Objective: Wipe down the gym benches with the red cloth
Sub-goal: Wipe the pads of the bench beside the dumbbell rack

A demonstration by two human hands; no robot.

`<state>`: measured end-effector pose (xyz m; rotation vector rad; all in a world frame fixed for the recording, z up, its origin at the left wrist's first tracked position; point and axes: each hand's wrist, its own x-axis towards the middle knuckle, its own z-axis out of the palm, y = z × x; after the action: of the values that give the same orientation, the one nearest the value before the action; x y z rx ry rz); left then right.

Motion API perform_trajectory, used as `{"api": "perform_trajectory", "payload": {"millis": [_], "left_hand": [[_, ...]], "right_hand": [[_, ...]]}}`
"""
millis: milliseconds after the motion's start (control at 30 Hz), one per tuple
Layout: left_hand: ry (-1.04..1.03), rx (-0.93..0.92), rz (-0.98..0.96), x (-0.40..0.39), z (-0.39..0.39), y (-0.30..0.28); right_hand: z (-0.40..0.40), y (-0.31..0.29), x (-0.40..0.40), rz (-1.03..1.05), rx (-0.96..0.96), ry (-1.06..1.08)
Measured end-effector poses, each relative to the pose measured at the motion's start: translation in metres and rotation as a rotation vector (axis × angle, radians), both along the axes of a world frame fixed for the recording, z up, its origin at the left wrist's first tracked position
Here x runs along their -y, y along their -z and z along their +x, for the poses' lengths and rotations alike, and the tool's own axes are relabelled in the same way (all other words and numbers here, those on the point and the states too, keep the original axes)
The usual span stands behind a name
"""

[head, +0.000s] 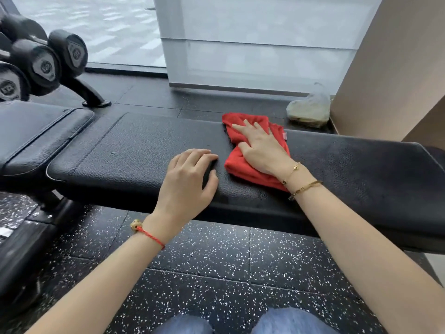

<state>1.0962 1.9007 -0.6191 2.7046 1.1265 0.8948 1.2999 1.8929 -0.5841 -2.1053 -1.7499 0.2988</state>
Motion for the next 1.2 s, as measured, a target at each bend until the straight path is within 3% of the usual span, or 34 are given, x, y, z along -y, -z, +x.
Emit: {"api": "perform_trajectory", "payload": {"millis": [233,500,633,833,1067,1200], "left_hand": [[0.003,-0.005,-0.005,0.001,0.000,0.000],[-0.003,-0.016,-0.020,0.002,0.001,-0.002],[0.000,-0.022,-0.022,0.003,0.001,-0.003],[0.009,-0.025,-0.032,0.003,0.000,-0.004],[0.005,-0.031,-0.040,0.004,0.000,-0.005],[0.009,-0.034,-0.041,0.005,0.000,-0.004]], "right_hand": [[-0.002,0.010,0.049,0.083,0.028,-0.218],[0.020,0.003,-0.004,0.013,0.031,-0.034],[-0.005,0.004,-0.011,0.027,0.024,-0.119],[0.003,0.009,0.050,0.093,0.055,-0.255],[0.041,0.000,0.020,0.024,-0.002,-0.007],[0.020,0.002,0.002,0.017,0.014,-0.048]]}}
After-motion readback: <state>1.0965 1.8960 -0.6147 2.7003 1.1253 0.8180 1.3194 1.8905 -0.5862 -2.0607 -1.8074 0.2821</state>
